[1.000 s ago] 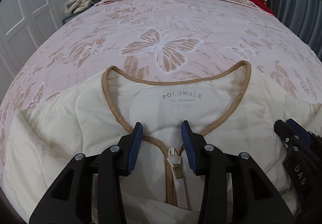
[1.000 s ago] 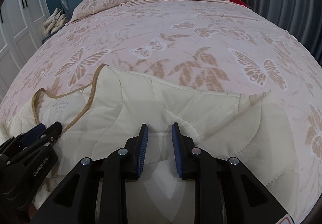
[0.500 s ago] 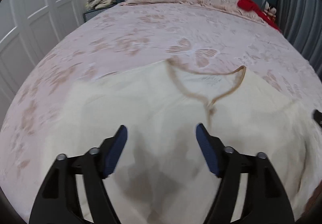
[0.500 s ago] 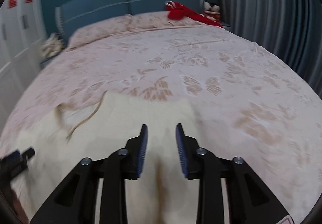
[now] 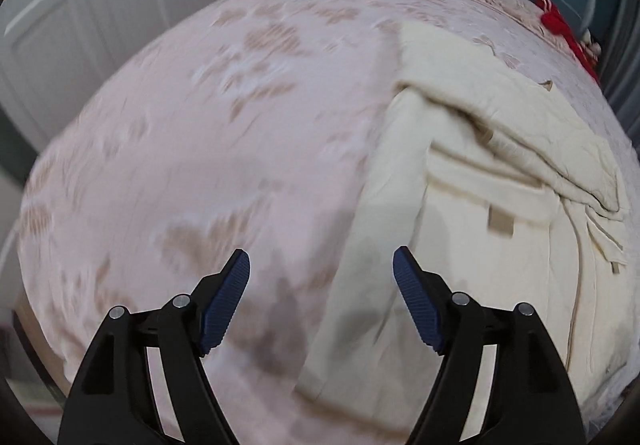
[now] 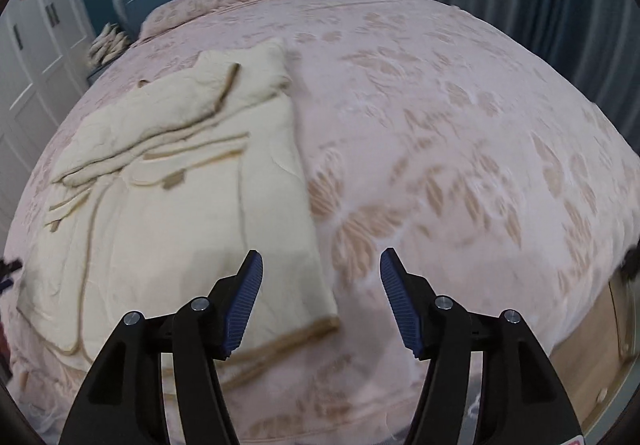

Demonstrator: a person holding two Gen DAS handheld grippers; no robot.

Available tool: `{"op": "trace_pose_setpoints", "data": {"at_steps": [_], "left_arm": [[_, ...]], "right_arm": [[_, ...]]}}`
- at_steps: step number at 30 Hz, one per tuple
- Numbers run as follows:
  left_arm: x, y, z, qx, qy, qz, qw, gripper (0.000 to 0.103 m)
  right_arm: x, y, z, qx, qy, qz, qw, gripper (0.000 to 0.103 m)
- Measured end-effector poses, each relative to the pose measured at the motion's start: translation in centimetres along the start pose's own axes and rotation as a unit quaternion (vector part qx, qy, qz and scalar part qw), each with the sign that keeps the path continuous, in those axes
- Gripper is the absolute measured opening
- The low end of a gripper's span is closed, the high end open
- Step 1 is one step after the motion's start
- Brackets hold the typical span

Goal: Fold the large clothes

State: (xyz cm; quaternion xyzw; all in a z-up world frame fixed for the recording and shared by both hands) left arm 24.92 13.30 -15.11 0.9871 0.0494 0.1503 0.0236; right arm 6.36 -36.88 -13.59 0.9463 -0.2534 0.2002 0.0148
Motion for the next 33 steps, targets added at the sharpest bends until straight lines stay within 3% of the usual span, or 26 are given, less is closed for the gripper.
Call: {"op": "trace_pose_setpoints", "data": {"at_steps": [2, 10, 13, 14, 18, 19, 23, 27, 30, 33], "left_arm": [[-1.0, -0.5, 0.4, -0.002, -0.007, -0.003, 1.0000, 0.072], [-3.3, -0.9, 2.1, -0.040, -0.018, -0.034, 0.9985, 0.073], [-3.6, -0.8, 2.1, -0.034, -0.009, -0.033, 0.9988, 0.068], [-3.6, -0.6, 2.0, -0.033, -0.007, -0.026, 0.9991, 0.064], [-3.8, 0.9, 1.7, -0.052, -0.014, -0.004, 0.9985, 0.023], [-3.8, 1.3, 1.3, -0.053, -0.012, 0.003, 0.9985, 0.013], [-3.8, 2.0, -1.7, -0.062, 0.016, 0.025, 0.9976, 0.009], [-4.7, 2.1, -6.3, -0.074, 0.045, 0.057, 0.9946, 0.008], [-6.4, 1.8, -9.8, -0.072, 0.059, 0.086, 0.9919, 0.008], [-9.6, 1.0, -12.8, -0.062, 0.058, 0.122, 0.9888, 0.008]], "right_arm": [[-0.5, 0.3, 0.9, -0.011, -0.005, 0.005, 1.000, 0.060], [-2.2, 0.0, 4.3, 0.061, -0.044, 0.061, 0.995, 0.060], [-2.7, -0.6, 4.9, 0.051, -0.042, 0.062, 0.996, 0.059], [-2.7, -0.9, 4.8, 0.051, -0.041, 0.059, 0.996, 0.051], [-2.7, -2.1, 4.4, 0.067, -0.041, 0.042, 0.996, 0.010], [-2.6, -2.5, 3.8, 0.063, -0.035, 0.032, 0.997, 0.009], [-2.3, -3.0, 0.7, 0.059, -0.005, 0.006, 0.998, 0.005], [-2.5, -3.7, -3.7, 0.050, 0.022, -0.059, 0.997, 0.005], [-4.1, -4.3, -7.0, 0.029, 0.024, -0.137, 0.990, 0.005], [-7.4, -4.5, -10.6, 0.011, 0.001, -0.232, 0.973, 0.005]]}}
Point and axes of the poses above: each gripper's, at about its wrist camera, not at the fingertips, and z roughly the way its jaws point, y to its right, x to its top, the point moved 7 cm from there along z, roughly the way its jaws point, and after that the axes turned 12 degrees about -y, right-handed, at the moved point
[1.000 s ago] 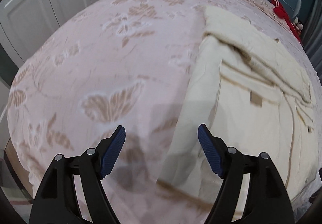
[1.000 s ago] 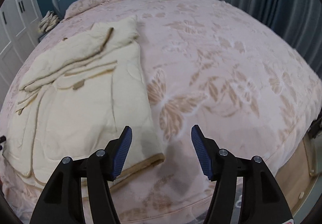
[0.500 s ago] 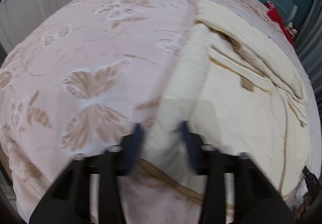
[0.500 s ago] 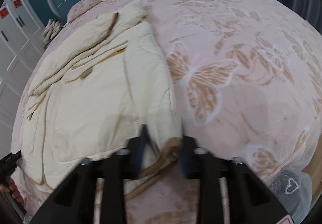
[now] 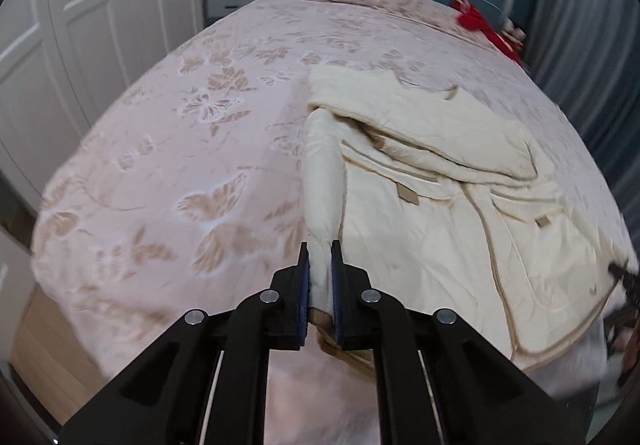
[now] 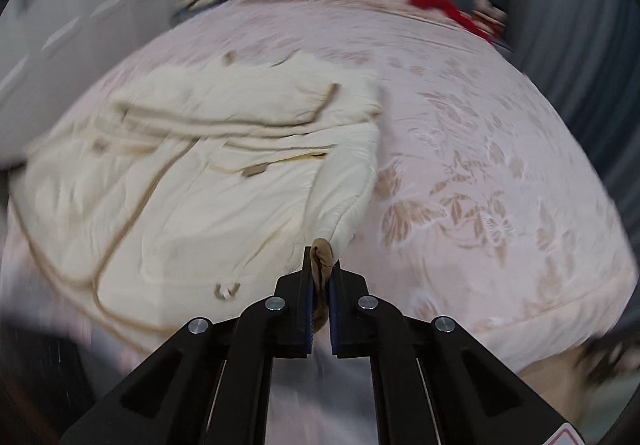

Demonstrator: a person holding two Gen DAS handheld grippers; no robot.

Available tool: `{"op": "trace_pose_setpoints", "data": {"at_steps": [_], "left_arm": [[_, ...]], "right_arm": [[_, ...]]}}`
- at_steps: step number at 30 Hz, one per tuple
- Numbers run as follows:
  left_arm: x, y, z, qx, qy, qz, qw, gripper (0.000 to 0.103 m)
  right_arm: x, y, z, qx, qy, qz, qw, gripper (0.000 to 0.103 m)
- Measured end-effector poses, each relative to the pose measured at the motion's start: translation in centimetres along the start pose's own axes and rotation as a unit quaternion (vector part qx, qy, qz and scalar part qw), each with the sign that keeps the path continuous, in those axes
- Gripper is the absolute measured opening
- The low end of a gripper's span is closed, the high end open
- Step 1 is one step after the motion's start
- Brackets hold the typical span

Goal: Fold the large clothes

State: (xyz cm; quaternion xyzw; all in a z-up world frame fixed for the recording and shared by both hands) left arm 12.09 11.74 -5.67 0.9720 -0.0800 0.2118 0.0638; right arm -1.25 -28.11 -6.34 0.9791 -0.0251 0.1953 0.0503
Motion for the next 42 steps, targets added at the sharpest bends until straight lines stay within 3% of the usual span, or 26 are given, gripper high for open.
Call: {"op": "trace_pose_setpoints", "data": {"at_steps": [3, 7, 12, 14, 17, 24, 33, 38, 42], "left_arm": [[-3.6, -0.7, -3.4, -0.005, -0.016, 0.018, 0.9997, 0.008], [-5.6, -2.3, -7.8, -0.027, -0.018, -0.019, 0.9993, 0.008], [0.9, -2.6, -10.2, -0.004, 0.083, -0.043, 0.9956, 0.007], [4.7, -1.8, -9.6, 0.034, 0.132, -0.041, 0.9899, 0.006], [9.0, -0.9, -7.6, 0.064, 0.162, -0.046, 0.9836, 0.006], [15.1, -0.9, -2.4, 0.103, 0.153, -0.058, 0.9812, 0.005], [17.2, -1.6, 3.2, 0.128, 0.114, -0.073, 0.9825, 0.006], [17.5, -2.1, 4.5, 0.137, 0.107, -0.090, 0.9808, 0.015], [16.9, -2.3, 3.2, 0.130, 0.120, -0.101, 0.9791, 0.041]], "right_arm": [[-2.3, -0.6, -3.5, 0.002, -0.013, -0.035, 0.999, 0.005], [-2.0, 0.5, -8.1, 0.047, 0.013, 0.024, 0.999, 0.005], [5.5, 3.5, -8.5, 0.066, 0.121, 0.115, 0.984, 0.005], [8.2, 4.5, -6.7, 0.078, 0.144, 0.161, 0.973, 0.005], [11.8, 5.3, -3.4, 0.075, 0.164, 0.207, 0.962, 0.005], [16.4, 5.5, 2.1, 0.029, 0.168, 0.225, 0.959, 0.005], [18.2, 5.1, 6.3, 0.011, 0.146, 0.241, 0.959, 0.009], [18.5, 4.7, 5.5, 0.019, 0.162, 0.246, 0.956, 0.019], [18.1, 4.7, 3.5, 0.003, 0.188, 0.239, 0.953, 0.026]]}}
Point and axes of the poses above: each gripper's, at about its wrist camera, not at the fingertips, and z roughly the way its jaws point, y to its right, x to its top, the point moved 7 cm from there along z, roughly the way its jaws point, and after that the axes turned 12 degrees about -y, right-handed, at the moved point
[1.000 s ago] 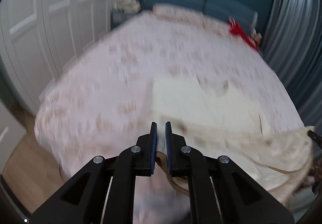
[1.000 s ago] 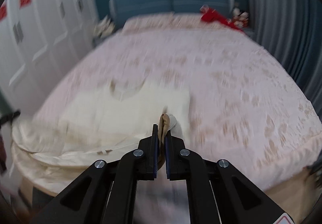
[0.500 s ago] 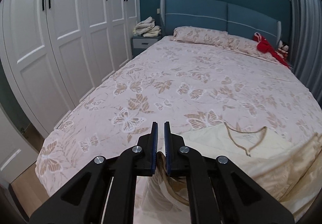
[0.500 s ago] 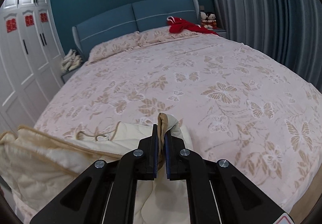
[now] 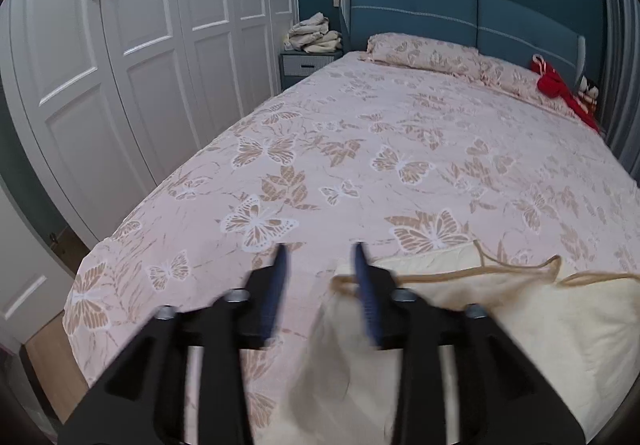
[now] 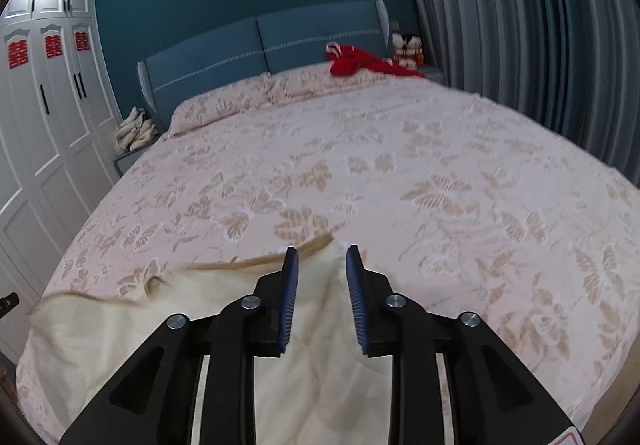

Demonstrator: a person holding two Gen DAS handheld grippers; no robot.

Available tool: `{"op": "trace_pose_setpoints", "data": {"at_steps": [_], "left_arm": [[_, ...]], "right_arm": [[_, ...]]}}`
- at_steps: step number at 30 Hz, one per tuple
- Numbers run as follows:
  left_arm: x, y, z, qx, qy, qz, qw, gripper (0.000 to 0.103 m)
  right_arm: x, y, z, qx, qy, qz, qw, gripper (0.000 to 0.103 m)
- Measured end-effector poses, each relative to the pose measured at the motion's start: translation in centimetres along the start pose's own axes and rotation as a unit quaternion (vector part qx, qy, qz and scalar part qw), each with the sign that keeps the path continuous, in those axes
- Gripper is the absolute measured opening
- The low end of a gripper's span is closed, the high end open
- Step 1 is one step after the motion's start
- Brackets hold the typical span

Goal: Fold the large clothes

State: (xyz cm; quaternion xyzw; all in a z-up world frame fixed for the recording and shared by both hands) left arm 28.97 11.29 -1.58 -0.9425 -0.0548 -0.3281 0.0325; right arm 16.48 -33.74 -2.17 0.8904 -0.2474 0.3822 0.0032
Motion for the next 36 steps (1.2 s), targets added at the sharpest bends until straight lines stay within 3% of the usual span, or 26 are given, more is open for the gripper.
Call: {"op": "trace_pose_setpoints", "data": {"at_steps": [5, 12, 16, 21, 25, 29, 33, 36], "left_arm": [[-1.9, -0.5, -1.7, -0.023, 0.000, 0.000, 0.9997, 0.041], [-9.3, 2.3, 0.2, -0.054, -0.070, 0.030, 0.9956, 0.041], [-12.9, 3.9, 2.3, -0.048, -0.108, 0.050, 0.9917, 0.041], [-14.3, 3.5, 4.1, -0.020, -0.110, 0.064, 0.9917, 0.043], [-13.8, 2.0, 4.6, -0.019, -0.116, 0.044, 0.9921, 0.043], [-10.5, 0.3, 4.2, -0.030, -0.100, 0.008, 0.9945, 0.046], [-6.5, -0.2, 6.0, -0.052, -0.108, -0.018, 0.9926, 0.066], [-4.5, -0.2, 7.9, -0.070, -0.125, -0.036, 0.9890, 0.073]], "right_arm": [[-1.6, 0.4, -2.3, 0.004, 0.004, -0.019, 1.000, 0.038], [-9.6, 0.0, -1.3, 0.017, -0.076, -0.055, 0.995, 0.038], [-13.7, -1.0, 1.0, 0.021, -0.125, -0.083, 0.988, 0.038], [-15.9, 0.2, 3.4, 0.004, -0.149, -0.075, 0.986, 0.037], [-14.4, 0.8, 2.7, -0.005, -0.141, -0.065, 0.988, 0.037], [-9.6, 0.7, 1.6, -0.020, -0.093, -0.077, 0.992, 0.043], [-4.4, 1.1, 3.2, -0.020, -0.072, -0.052, 0.996, 0.059], [-1.9, 1.4, 5.4, -0.026, -0.075, -0.035, 0.996, 0.060]]}}
Point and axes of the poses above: each gripper's, at about its wrist camera, not at the fingertips, and z roughly the way its jaws point, y to its right, x to its top, the point moved 7 cm from there along z, roughly the way its jaws point, and after that the axes turned 12 degrees about -y, right-handed, at the moved point
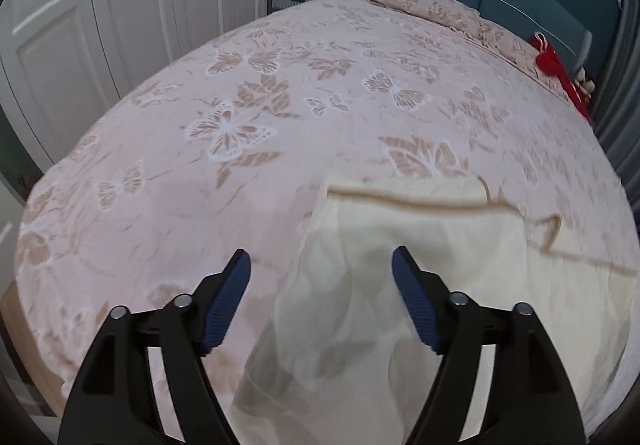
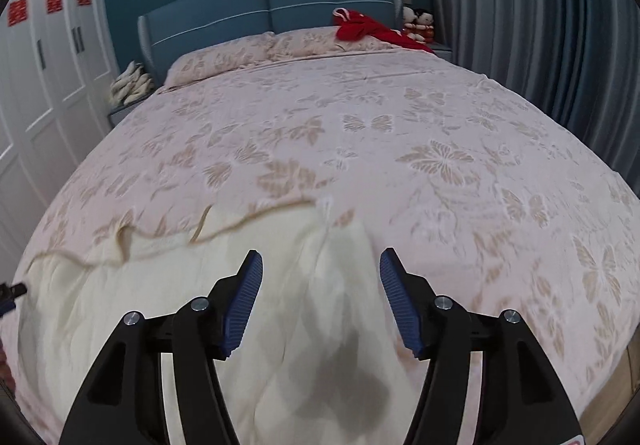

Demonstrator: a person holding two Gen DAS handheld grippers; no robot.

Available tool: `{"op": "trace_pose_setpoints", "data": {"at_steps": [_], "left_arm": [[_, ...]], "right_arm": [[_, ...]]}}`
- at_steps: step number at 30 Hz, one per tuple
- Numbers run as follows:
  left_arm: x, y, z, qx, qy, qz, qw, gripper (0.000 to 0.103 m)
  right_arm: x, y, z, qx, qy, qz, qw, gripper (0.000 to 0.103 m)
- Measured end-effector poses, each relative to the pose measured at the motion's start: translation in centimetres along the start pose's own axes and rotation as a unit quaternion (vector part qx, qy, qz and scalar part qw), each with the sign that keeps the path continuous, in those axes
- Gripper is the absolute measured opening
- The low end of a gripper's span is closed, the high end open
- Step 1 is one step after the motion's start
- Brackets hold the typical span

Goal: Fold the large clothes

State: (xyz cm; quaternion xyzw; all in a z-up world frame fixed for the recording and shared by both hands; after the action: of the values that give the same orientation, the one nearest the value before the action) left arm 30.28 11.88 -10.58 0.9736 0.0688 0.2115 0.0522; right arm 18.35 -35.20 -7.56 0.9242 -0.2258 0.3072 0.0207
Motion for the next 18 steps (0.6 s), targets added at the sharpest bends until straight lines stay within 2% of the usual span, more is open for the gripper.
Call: {"op": "trace_pose_setpoints", "data": {"at_steps": [3, 4, 5, 6, 7, 8, 9, 15, 18], "left_arm": [[1.2, 0.2, 1.5, -0.035, -0.021, -0.014, 0.9991, 0.072], [1.4, 0.4, 2.0, -0.043, -0.027, -0.015, 0.9986, 0.061], [1.6, 0.6, 2.3, -0.047, -0.031, -0.011, 0.9983, 0.052], [1.7, 1.0, 2.8, -0.048, -0.040, -0.006, 0.9980, 0.035], [1.8, 1.1, 3.0, -0.041, -0.044, -0.004, 0.9982, 0.022], [1.9, 1.3, 3.1, -0.036, -0.040, 0.000, 0.9985, 0.016], [2.1, 1.4, 2.9, -0.039, -0.036, 0.001, 0.9986, 0.010], [5.3, 2.3, -1.8, -0.053, 0.040, 0.011, 0.9977, 0.007], [7.5, 3.3, -3.1, -0.044, 0.067, 0.017, 0.9966, 0.006]], "right_arm": [[1.2, 0.1, 2.4, 0.000, -0.024, 0.006, 1.000, 0.060], [1.3, 0.0, 3.3, 0.001, -0.036, 0.006, 0.999, 0.058], [1.1, -0.6, 3.9, 0.005, -0.046, 0.003, 0.999, 0.043], [1.0, -1.0, 4.5, 0.013, -0.056, -0.003, 0.998, 0.021], [0.7, -1.3, 4.9, 0.011, -0.065, -0.009, 0.998, 0.017], [0.7, -1.7, 5.2, 0.008, -0.068, -0.018, 0.997, 0.010], [0.6, -1.9, 5.1, 0.010, -0.065, -0.021, 0.998, 0.008], [4.3, -1.5, 1.0, 0.026, 0.009, -0.009, 1.000, 0.005], [6.5, -1.0, 0.3, 0.013, 0.034, -0.003, 0.999, 0.005]]}}
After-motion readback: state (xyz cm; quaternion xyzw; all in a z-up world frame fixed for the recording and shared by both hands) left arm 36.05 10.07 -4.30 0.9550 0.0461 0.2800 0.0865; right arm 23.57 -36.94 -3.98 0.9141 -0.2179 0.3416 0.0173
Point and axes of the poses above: each gripper's, at about its wrist camera, not at the fingertips, and z roughly the way its jaws point, y to its right, x to its top, the point moved 7 cm from there along z, roughly the way its jaws point, and after that the axes turned 12 degrees about -y, right-handed, at the moved point
